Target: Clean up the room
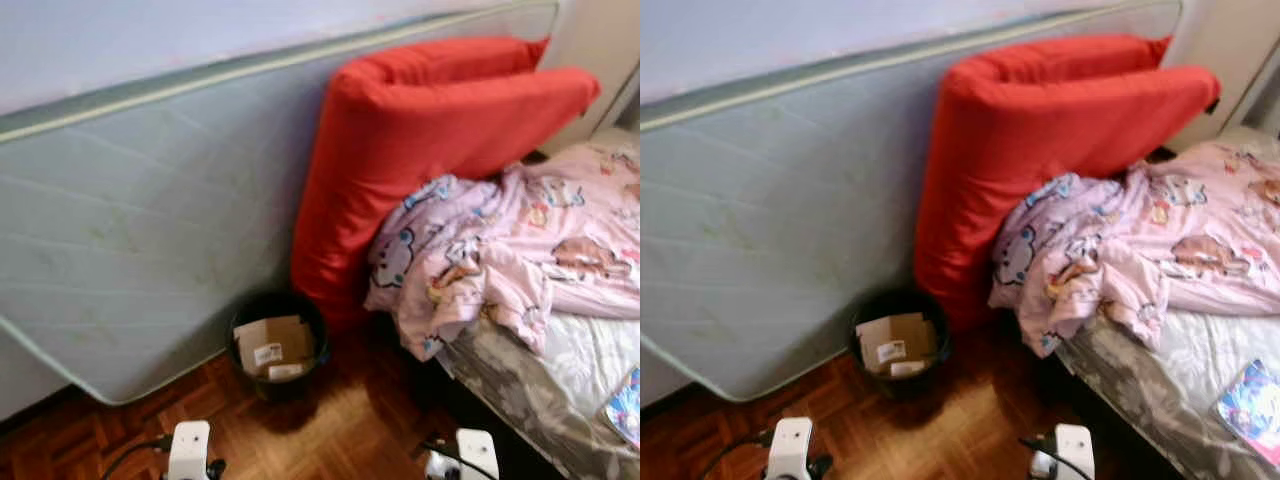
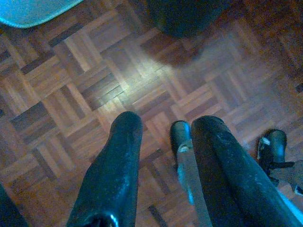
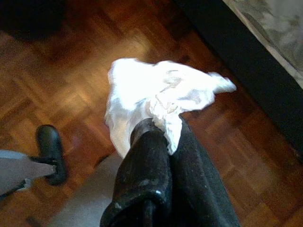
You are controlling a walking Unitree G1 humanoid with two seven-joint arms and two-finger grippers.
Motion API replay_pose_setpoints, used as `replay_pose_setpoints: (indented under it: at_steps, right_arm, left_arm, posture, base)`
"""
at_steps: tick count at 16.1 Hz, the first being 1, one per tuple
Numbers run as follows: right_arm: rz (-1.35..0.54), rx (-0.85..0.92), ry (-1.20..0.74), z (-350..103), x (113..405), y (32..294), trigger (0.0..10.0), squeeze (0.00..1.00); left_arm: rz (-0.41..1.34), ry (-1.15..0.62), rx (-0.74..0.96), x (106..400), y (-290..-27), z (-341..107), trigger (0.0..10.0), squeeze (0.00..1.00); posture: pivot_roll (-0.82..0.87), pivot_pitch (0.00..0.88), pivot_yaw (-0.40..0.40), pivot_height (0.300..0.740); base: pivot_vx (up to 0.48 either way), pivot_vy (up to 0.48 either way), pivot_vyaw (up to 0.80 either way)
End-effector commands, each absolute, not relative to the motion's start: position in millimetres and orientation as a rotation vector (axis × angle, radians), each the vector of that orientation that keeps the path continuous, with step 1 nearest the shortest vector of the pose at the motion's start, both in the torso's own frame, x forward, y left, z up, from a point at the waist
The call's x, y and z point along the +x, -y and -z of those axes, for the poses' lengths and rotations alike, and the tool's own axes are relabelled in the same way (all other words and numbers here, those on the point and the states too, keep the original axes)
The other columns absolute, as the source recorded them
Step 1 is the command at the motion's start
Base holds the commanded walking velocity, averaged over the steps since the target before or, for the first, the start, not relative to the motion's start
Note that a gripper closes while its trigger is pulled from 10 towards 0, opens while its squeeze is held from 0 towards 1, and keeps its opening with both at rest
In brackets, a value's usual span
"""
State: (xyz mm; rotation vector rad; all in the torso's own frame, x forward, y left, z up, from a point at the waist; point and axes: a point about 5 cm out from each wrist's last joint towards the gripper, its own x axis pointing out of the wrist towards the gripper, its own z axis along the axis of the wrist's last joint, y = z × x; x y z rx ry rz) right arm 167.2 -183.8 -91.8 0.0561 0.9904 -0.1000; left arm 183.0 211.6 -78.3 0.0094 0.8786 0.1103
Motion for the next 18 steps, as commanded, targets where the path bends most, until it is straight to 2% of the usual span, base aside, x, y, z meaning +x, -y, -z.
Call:
replay_pose_setpoints:
  at_steps: [1,10,16,18]
  right_arm:
    - [0.112,0.055,-1.0,92.9,163.8,187.3,10.0,0.0]
    - [0.104,0.053,-1.001,93.1,163.7,185.8,10.0,0.0]
    - [0.089,0.039,-0.997,92.4,165.6,184.6,10.0,0.0]
    - [0.086,0.026,-0.996,92.1,166.1,185.1,10.0,0.0]
  left_arm:
    - [-0.112,-0.887,0.005,183.0,-210.1,78.9,10.0,0.0]
    - [-0.109,-0.889,0.014,183.2,-210.3,78.8,10.0,0.0]
    - [-0.108,-0.886,0.024,183.5,-210.5,78.6,10.0,0.0]
    - [-0.105,-0.885,0.023,183.7,-210.3,78.5,10.0,0.0]
  posture:
    - [-0.05,0.069,-0.035,0.74]
    - [-0.05,0.07,-0.035,0.74]
    - [-0.05,0.07,-0.035,0.74]
    - [-0.05,0.07,-0.035,0.74]
  base:
    - [0.0,0.304,0.0]
    - [0.0,0.302,0.0]
    - [0.0,0.0,0.0]
    - [0.0,0.0,0.64]
